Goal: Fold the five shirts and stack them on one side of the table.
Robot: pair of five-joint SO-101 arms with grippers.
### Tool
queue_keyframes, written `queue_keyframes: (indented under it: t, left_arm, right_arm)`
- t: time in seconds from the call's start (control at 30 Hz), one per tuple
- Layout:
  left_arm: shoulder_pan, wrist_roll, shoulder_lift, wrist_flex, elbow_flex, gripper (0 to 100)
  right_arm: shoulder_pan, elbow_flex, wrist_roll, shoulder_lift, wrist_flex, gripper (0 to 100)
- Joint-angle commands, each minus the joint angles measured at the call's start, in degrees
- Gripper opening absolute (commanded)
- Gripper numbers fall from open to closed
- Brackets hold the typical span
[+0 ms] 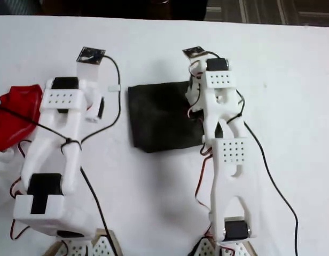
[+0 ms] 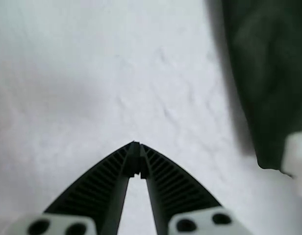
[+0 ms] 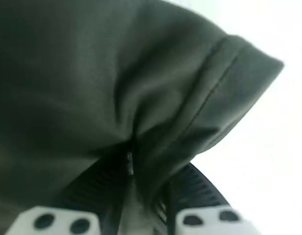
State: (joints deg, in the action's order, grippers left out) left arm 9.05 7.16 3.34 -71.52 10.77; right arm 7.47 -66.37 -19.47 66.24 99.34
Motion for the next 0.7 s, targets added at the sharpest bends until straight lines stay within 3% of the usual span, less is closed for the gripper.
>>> queue_keyframes:
  t: [0.0,0.4,0.67]
  left_arm:
    - [2.02,-0.09,-0.88,0.53,-0.48,3]
    - [6.24,0.26,-0.88,0.88,-0.48,3]
    - [6.33,0.35,-0.88,0.62,-0.48,3]
  right_arm:
    - [-4.88,-1.93,-4.92,0.31,1.19,1.9]
    - [-21.58,-18.55,-19.08,0.48,0.31,1.9]
    - [-30.11,-19.25,-24.26,0.48,-13.14,1.9]
